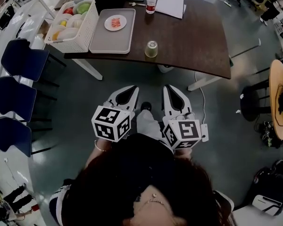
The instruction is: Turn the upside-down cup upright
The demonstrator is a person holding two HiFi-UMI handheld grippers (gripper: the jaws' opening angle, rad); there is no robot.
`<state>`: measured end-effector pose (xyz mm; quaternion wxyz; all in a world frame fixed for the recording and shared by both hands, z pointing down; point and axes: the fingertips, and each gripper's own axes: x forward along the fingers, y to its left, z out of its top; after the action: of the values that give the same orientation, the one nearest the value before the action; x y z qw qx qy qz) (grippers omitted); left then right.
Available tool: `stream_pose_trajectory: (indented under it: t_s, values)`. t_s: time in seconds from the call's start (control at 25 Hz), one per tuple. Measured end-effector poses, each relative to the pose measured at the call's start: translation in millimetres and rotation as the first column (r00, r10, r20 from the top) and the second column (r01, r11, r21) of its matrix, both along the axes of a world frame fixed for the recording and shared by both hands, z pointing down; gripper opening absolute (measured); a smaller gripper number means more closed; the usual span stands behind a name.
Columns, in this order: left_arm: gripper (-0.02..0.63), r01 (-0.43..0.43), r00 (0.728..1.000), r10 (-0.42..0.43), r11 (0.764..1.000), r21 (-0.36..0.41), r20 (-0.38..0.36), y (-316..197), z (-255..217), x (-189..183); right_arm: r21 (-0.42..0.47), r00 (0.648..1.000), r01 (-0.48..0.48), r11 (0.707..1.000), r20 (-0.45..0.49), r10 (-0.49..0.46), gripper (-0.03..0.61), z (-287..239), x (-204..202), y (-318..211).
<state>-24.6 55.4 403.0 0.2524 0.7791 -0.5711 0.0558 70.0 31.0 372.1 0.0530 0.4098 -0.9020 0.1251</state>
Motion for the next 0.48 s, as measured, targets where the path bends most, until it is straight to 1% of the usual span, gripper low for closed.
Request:
stream_pose_trajectory:
  t_s: [0.24,0.48]
  values:
    - [-0.005,0.035,0.999,-0.034,0.999,-0.02,0.02,-56,7,-9,-0.007,0.999,0.024,1.0,-0.027,-0.025,0.018,9,-7,-59]
    - [-0.005,0.074,0.997,-0.073,0.997,-0.021,0.029,-109,9,-21,-0.003,0.997,0.063,0.998,-0.037,-0.063,0.018,14,-22,-113]
